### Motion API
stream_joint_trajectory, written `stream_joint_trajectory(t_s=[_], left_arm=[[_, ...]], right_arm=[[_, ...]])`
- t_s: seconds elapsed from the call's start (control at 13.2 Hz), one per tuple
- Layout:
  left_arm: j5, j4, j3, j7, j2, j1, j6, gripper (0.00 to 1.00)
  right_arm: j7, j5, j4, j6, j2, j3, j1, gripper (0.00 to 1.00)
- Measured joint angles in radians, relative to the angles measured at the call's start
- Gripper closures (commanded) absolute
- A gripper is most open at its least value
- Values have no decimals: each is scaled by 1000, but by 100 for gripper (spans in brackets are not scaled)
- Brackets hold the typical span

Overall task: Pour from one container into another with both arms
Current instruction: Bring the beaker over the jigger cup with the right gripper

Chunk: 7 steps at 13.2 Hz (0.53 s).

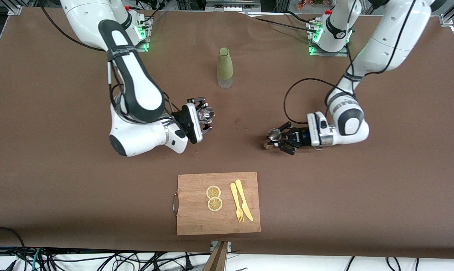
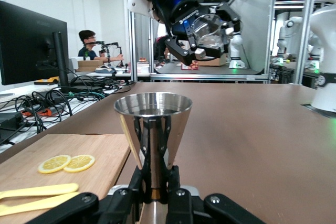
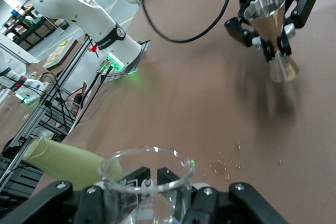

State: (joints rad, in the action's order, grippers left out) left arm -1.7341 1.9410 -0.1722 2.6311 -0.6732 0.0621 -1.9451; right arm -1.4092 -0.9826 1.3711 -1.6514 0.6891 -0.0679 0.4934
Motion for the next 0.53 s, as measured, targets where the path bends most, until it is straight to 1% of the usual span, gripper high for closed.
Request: stream_joint_trajectory(t_s=[0.23,0.53], left_arm=[[-148,49,5,65,19,86,-51,100],[-322,77,76,91,20,230,-57,100]], right_arm=[[41,3,-4,-40,0,0,33,88],[85,4,-22,-53,0,-1,45,88]])
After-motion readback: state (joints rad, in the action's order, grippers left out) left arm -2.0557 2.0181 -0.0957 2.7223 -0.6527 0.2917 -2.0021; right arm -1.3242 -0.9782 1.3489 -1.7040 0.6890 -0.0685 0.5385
